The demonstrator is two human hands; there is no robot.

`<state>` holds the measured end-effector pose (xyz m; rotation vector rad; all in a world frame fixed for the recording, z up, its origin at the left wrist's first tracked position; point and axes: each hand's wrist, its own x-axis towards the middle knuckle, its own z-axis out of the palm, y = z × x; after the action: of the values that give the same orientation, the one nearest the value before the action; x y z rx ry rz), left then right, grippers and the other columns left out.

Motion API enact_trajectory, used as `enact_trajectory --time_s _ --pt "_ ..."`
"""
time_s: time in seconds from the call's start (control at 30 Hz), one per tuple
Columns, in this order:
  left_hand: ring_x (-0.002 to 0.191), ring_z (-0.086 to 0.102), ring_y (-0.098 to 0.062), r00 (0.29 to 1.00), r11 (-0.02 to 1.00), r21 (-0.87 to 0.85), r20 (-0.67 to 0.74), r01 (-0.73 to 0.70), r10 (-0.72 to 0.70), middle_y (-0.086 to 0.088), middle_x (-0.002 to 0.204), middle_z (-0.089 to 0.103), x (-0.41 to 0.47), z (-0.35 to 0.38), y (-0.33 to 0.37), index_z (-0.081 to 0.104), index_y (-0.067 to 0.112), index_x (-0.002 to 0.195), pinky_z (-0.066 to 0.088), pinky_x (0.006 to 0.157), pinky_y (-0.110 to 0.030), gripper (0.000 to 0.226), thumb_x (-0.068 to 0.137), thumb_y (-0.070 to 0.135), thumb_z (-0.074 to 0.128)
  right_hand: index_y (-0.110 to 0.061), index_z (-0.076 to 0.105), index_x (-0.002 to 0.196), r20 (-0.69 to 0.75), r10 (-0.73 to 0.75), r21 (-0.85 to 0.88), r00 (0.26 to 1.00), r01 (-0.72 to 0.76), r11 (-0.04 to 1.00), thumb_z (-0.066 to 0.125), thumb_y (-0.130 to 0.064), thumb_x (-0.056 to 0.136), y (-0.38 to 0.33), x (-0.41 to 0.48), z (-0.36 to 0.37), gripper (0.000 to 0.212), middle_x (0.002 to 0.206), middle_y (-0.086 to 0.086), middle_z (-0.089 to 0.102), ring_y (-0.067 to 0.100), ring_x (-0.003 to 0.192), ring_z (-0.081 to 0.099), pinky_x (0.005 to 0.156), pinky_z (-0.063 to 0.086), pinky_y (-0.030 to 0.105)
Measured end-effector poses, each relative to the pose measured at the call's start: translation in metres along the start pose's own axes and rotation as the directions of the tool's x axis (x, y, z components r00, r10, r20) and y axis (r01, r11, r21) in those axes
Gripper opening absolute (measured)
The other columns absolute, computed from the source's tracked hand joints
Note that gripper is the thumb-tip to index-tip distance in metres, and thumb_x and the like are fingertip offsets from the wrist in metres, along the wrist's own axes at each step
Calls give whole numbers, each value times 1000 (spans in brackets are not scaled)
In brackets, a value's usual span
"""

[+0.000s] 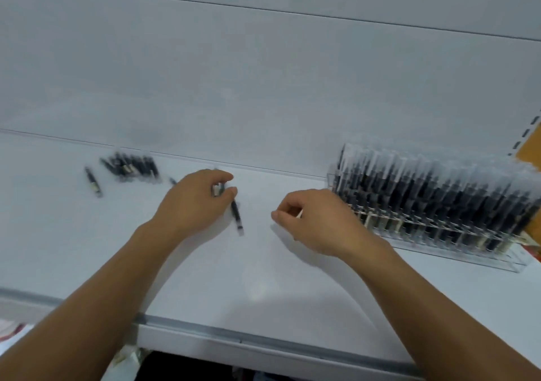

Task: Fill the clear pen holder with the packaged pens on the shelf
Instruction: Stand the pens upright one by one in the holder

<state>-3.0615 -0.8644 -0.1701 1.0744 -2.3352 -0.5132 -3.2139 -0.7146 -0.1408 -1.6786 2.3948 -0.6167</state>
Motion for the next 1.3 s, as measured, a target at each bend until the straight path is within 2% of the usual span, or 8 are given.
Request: enact_trajectory --time_s 0.13,0.23,0.37,0.53,0.73,0.9,1.03,1.3 --pt "110 57 -19 994 998 17 -93 62 -60 -1 123 64 -6 -9 -21 66 19 113 41 82 -29 28 92 36 58 -27 67 90 18 3 -5 1000 -3 1000 54 -45 92 -20 35 27 22 93 -10 68 17 93 60 81 49 33" --pt "129 46 -23 996 990 112 14 88 -90 -4 135 56 -5 -2 -28 58 17 129 34 105 -34 43 94 42 53 -25 66 94 12 9 -61 1000 -8 998 52 -48 92 -32 51 39 27 92 -6 66 20 91 59 79 50 34" --pt "144 26 -15 985 985 95 82 143 -150 3 155 33 -3 -2 -35 44 24 143 21 118 -35 50 97 43 48 -22 67 86 26 7 -89 1000 -5 996 57 -43 88 -33 56 46 23 83 -5 69 19 85 62 72 50 31" --pt "135 37 -12 991 992 28 42 126 -127 7 146 45 -4 -8 -31 48 23 139 25 105 -22 46 94 20 53 -16 67 77 63 44 -79 997 -39 996 57 -32 80 -26 59 45 19 71 -1 70 20 76 66 69 53 31" --pt "136 38 -16 976 976 1 34 216 -216 2 148 40 5 -12 -34 44 22 142 27 106 -25 58 86 15 59 -12 70 67 48 118 386 992 -127 914 63 -24 80 -13 62 49 20 58 -1 70 11 55 63 61 53 28" --pt "127 47 -26 933 925 158 40 347 -357 -4 145 39 25 -15 -38 36 22 146 40 99 -36 67 84 23 62 -16 68 75 -24 162 619 986 -113 777 66 -20 84 -4 65 55 10 67 -1 71 10 49 61 64 55 33" --pt "104 60 -24 906 894 205 66 397 -418 -1 112 65 34 -25 -41 41 22 142 50 89 -34 63 82 12 55 -20 69 86 -21 154 689 988 -98 718 67 -18 84 0 69 59 3 69 1 73 14 58 63 71 60 43" --pt "94 56 -20 899 865 357 130 352 -419 2 97 59 45 -28 -38 58 18 112 46 77 -30 29 84 18 56 -24 70 81 -57 102 704 993 -33 710 67 -17 86 -2 66 59 9 71 1 73 7 51 59 66 55 34"
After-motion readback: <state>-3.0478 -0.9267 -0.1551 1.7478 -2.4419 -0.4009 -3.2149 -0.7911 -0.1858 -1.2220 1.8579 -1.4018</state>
